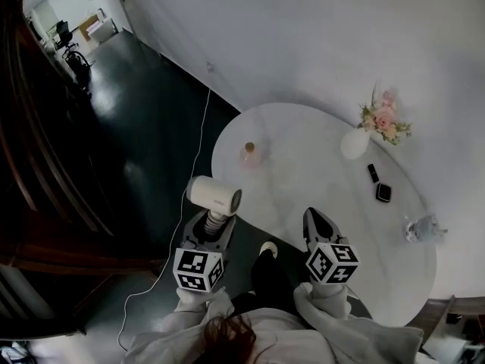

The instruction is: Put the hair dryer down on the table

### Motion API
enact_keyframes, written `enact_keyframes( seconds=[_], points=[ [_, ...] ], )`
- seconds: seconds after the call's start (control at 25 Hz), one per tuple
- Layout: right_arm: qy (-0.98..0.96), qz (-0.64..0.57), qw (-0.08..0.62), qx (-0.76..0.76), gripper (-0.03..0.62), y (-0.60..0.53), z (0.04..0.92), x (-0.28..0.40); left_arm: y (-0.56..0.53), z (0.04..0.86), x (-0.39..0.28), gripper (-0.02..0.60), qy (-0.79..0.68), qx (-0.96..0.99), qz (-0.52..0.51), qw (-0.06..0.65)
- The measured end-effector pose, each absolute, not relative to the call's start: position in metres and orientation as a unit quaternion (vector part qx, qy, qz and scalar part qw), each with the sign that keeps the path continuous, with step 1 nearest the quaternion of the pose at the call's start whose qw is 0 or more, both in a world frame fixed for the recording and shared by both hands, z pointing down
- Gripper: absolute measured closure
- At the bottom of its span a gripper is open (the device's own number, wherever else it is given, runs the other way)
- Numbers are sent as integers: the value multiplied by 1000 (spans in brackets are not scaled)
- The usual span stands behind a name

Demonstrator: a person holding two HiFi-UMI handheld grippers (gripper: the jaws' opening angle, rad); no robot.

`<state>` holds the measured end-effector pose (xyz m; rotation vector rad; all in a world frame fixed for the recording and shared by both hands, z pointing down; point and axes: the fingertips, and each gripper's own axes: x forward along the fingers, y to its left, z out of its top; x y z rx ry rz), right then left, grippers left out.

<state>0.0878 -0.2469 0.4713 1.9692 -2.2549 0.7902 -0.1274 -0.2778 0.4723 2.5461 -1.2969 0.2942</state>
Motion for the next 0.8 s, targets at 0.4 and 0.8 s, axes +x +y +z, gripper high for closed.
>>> enact_keyframes(
  seconds=[0.4,0.8],
  points=[
    [-706,272,14,654,545,-302,478,130,-343,468,-65,354,-398,901,115,130],
    [-683,284,9,673,545,-338,490,162,-390,477,-5,354,-344,922,128,125]
  ],
)
